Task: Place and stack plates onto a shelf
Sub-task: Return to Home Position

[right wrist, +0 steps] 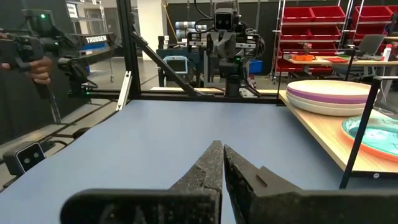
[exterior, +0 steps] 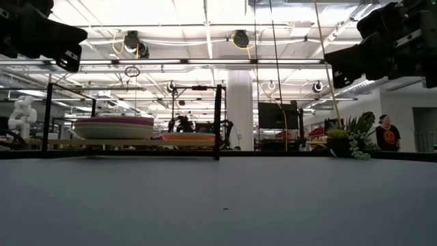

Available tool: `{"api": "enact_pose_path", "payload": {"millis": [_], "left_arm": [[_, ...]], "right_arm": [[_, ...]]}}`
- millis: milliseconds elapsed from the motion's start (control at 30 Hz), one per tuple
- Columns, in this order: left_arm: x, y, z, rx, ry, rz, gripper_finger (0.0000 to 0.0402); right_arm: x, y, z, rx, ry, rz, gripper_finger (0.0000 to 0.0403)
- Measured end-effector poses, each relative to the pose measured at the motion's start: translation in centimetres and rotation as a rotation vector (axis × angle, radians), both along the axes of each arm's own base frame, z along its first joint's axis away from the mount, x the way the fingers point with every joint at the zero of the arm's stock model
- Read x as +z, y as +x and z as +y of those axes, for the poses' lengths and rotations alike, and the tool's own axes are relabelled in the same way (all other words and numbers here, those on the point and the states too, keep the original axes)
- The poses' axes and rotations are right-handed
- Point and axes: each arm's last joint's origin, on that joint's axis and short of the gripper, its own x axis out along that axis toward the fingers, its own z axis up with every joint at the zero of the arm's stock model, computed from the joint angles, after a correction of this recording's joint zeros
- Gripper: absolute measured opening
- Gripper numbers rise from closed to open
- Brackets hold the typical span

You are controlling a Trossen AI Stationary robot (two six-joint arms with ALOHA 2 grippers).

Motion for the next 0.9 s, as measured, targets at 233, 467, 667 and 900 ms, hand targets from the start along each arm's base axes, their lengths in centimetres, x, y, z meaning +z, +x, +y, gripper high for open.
{"api": "enact_pose_path", "payload": {"millis": [233, 467, 667, 900], "left_arm": [[-0.4, -1.0, 0.4, 0.000, 0.003, 0.014, 0.0003], [-1.1, -1.1, 0.4, -0.003, 0.009, 0.075, 0.0003], [-1.0, -1.0, 0.5, -0.001, 0.050, 0.056, 0.0003], [-1.8, -0.3, 0.7, 0.003, 0.027, -0.054, 0.0003]], "right_arm": [[-0.3, 0.0, -0.2, -0.011, -0.001, 0.025, 0.0000], [-0.3, 0.0, -0.3, -0.023, -0.002, 0.032, 0.0000], [-0.3, -0.1, -0.3, -0.023, 0.001, 0.031, 0.0000], [-0.6, -0.1, -0.3, -0.025, 0.003, 0.060, 0.0000]]}}
